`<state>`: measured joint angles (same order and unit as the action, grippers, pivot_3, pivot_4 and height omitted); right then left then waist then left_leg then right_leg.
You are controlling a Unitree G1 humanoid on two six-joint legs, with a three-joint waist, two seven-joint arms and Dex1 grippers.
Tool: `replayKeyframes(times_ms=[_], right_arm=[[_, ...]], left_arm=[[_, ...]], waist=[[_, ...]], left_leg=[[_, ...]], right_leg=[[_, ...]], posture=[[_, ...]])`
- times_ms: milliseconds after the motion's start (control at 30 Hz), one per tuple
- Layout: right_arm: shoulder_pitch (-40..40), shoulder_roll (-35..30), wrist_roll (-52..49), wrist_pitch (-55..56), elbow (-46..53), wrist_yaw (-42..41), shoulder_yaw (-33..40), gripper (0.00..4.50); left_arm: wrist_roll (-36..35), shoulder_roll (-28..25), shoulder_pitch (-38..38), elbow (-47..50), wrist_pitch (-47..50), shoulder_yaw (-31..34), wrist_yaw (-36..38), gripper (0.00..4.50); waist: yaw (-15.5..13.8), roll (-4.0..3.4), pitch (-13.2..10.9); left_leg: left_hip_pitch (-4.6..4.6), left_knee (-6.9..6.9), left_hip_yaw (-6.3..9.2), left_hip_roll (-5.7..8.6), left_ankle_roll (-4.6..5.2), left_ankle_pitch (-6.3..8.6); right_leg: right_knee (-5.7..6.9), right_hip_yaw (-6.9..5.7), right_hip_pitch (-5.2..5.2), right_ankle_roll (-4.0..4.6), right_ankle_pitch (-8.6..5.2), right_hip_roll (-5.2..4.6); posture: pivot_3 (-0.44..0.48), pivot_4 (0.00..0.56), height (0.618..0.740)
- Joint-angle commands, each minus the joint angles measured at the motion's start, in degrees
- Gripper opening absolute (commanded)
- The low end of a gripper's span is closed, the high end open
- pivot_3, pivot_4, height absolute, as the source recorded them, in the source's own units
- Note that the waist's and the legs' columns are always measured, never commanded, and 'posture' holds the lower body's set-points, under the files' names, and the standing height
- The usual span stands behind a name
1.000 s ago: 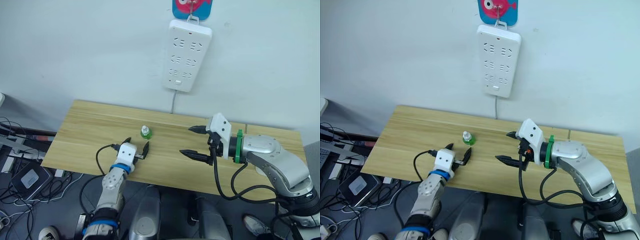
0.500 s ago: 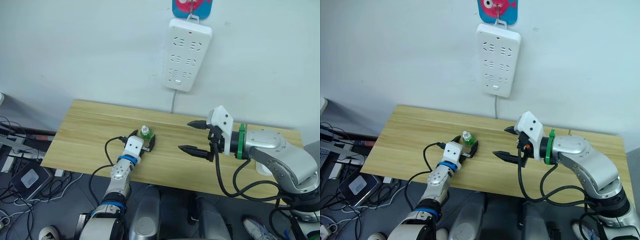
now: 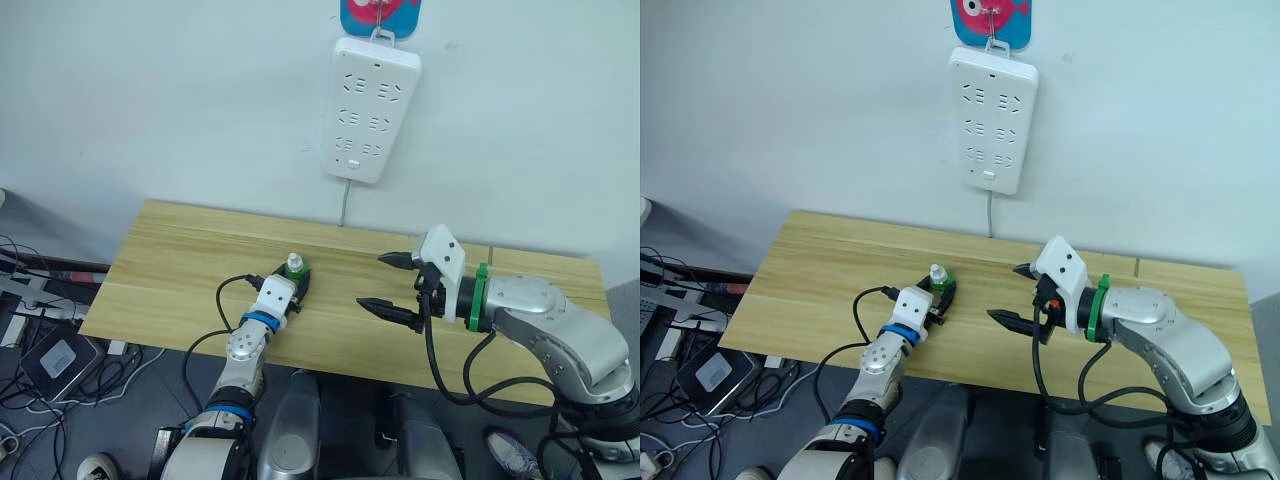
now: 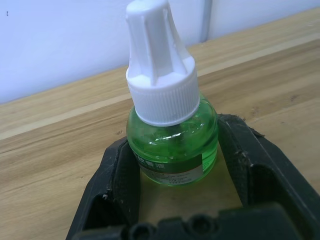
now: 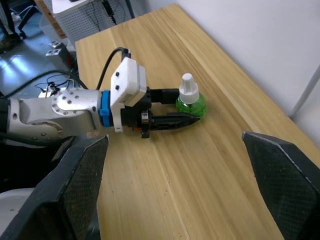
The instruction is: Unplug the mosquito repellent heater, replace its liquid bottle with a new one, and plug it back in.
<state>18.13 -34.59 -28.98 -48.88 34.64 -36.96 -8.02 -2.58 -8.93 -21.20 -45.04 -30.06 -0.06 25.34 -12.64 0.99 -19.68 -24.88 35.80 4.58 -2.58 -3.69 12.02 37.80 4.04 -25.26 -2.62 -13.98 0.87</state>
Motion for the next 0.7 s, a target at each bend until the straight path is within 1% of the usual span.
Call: replayKeyframes(times_ms=[33,100,133,200,267,433,567,667,700], right_arm=[[-1.86,-0.27,0.73,3.71,1.97,0.35,2.23,4.50],[-2.56,-0.78,1.38,5.39,1.78,-0.19,2.44,4.50],[-2.64,-0.90,2.01,6.51,1.42,-0.45,1.93,4.50],[-2.20,-0.41,2.36,8.02,0.89,-0.65,1.30,4.50],[-1.45,0.40,2.11,8.89,0.77,-1.04,0.72,4.50],[0.09,3.06,2.83,10.76,-0.43,-0.41,-0.75,4.50],[0.48,6.07,3.68,11.50,-0.80,1.73,-1.19,4.50],[-0.62,7.51,4.30,11.97,-0.35,3.09,-1.63,3.92],[-0.92,7.64,4.45,12.09,-0.18,3.22,-1.78,3.61]], left_arm=[[-4.07,-3.67,2.07,17.77,9.04,-6.82,15.66,2.20],[-7.94,-7.55,2.26,27.56,16.66,-10.08,24.57,2.20],[-10.10,-9.61,1.38,31.05,20.82,-10.99,28.61,2.20],[-12.80,-13.69,-1.49,34.75,26.46,-13.14,37.37,2.20],[-13.41,-15.93,-4.83,34.35,28.13,-14.60,43.31,2.20],[-14.95,-15.25,-12.48,28.90,30.73,-14.48,49.88,2.20],[-15.23,-13.93,-15.96,26.03,31.38,-13.71,52.13,2.20],[-15.12,-13.82,-16.25,25.68,31.49,-13.43,53.16,2.20],[-15.10,-13.83,-16.20,25.67,31.51,-13.39,53.40,2.20]], waist=[[0.00,0.00,0.00],[-0.01,0.00,0.00],[0.03,0.00,0.00],[0.12,-0.02,0.04],[0.30,-0.03,0.05],[0.64,-0.01,0.08],[0.93,0.01,0.10],[1.41,0.01,0.11],[1.61,0.01,0.11]], left_leg=[[-0.02,0.00,0.00,0.00,-0.02,0.00],[-0.01,-0.01,0.02,-0.01,-0.09,-0.04],[-0.01,0.00,0.03,-0.03,-0.13,-0.06],[0.01,0.01,0.04,-0.05,-0.15,-0.07],[0.02,0.02,0.04,-0.06,-0.14,-0.07],[-0.10,0.06,0.01,-0.04,-0.14,-0.07],[-0.13,0.06,0.02,-0.03,-0.15,-0.07],[-0.13,0.05,0.03,-0.03,-0.16,-0.08],[-0.13,0.06,0.03,-0.03,-0.16,-0.08]], right_leg=[[0.00,-0.01,-0.02,0.00,0.00,0.00],[0.04,-0.03,-0.02,0.01,0.00,0.01],[0.07,-0.04,-0.02,0.01,0.00,0.02],[0.09,-0.06,-0.01,0.02,0.00,0.05],[0.09,-0.06,-0.01,0.02,0.00,0.06],[-0.09,-0.06,-0.02,0.01,0.00,0.05],[-0.09,-0.08,-0.05,0.01,0.01,0.05],[-0.08,-0.10,-0.04,0.03,0.02,0.04],[-0.08,-0.10,-0.04,0.03,0.02,0.04]], posture=[[0.337,0.350,0.740],[0.342,0.342,0.740],[0.348,0.323,0.740],[0.343,0.310,0.740],[0.331,0.298,0.740],[0.302,0.276,0.740],[0.282,0.266,0.740],[0.275,0.261,0.740],[0.275,0.261,0.740]])
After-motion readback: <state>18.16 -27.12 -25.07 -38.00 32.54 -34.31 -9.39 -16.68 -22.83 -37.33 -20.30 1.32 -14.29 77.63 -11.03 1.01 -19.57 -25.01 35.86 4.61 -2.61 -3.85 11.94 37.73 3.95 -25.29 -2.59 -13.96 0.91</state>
